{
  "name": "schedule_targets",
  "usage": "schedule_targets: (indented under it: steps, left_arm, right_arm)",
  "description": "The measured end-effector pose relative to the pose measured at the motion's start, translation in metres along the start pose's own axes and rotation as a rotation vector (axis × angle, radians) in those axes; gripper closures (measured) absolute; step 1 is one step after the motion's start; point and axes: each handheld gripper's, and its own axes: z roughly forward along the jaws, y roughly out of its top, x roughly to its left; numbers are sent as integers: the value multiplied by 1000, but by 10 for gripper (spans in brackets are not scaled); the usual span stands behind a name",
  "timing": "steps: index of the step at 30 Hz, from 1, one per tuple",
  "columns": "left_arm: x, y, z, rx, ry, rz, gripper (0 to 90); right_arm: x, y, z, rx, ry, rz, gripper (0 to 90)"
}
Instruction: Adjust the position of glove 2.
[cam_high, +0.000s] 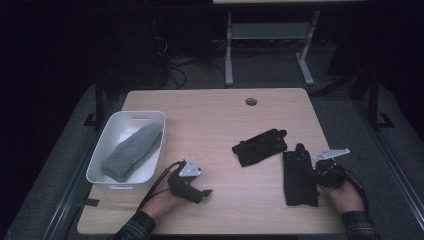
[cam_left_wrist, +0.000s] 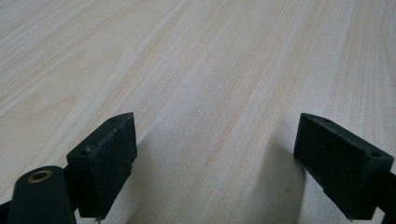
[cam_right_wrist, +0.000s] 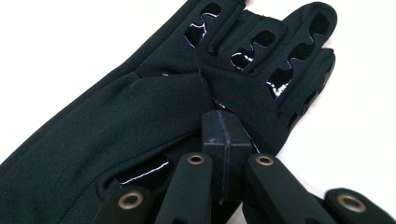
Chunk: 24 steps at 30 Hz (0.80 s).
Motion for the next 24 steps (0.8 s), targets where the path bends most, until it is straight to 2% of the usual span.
schedule_targets:
  steps: [1, 5, 8, 9, 10, 12, 18, 20, 24]
  left_arm:
    - [0, 0, 0, 0, -1, -4, 123]
    - [0, 0, 0, 0, 0, -2, 123]
    - [0, 0, 0, 0, 2, 5, 123]
    - [0, 0, 0, -6, 1, -1, 122]
    - [0, 0, 0, -6, 1, -1, 122]
    - [0, 0, 0, 2, 0, 6, 123]
    - [1, 0, 0, 6, 0, 11, 123]
    - [1, 0, 0, 5, 0, 10, 123]
    - [1, 0, 0, 4, 0, 7, 123]
  right_arm:
    - [8, 1, 0, 6, 0, -2, 900]
    - [19, 5, 2, 12, 0, -7, 900]
    - [33, 10, 6, 18, -1, -29, 900]
    - [42, 14, 8, 21, -4, -45, 900]
    - [42, 14, 8, 21, -4, -45, 900]
    - [54, 18, 10, 34, -1, -70, 900]
    - [64, 20, 11, 33, 35, -111, 900]
    - [70, 18, 11, 28, 74, -135, 900]
    - [78, 18, 10, 34, 98, -160, 900]
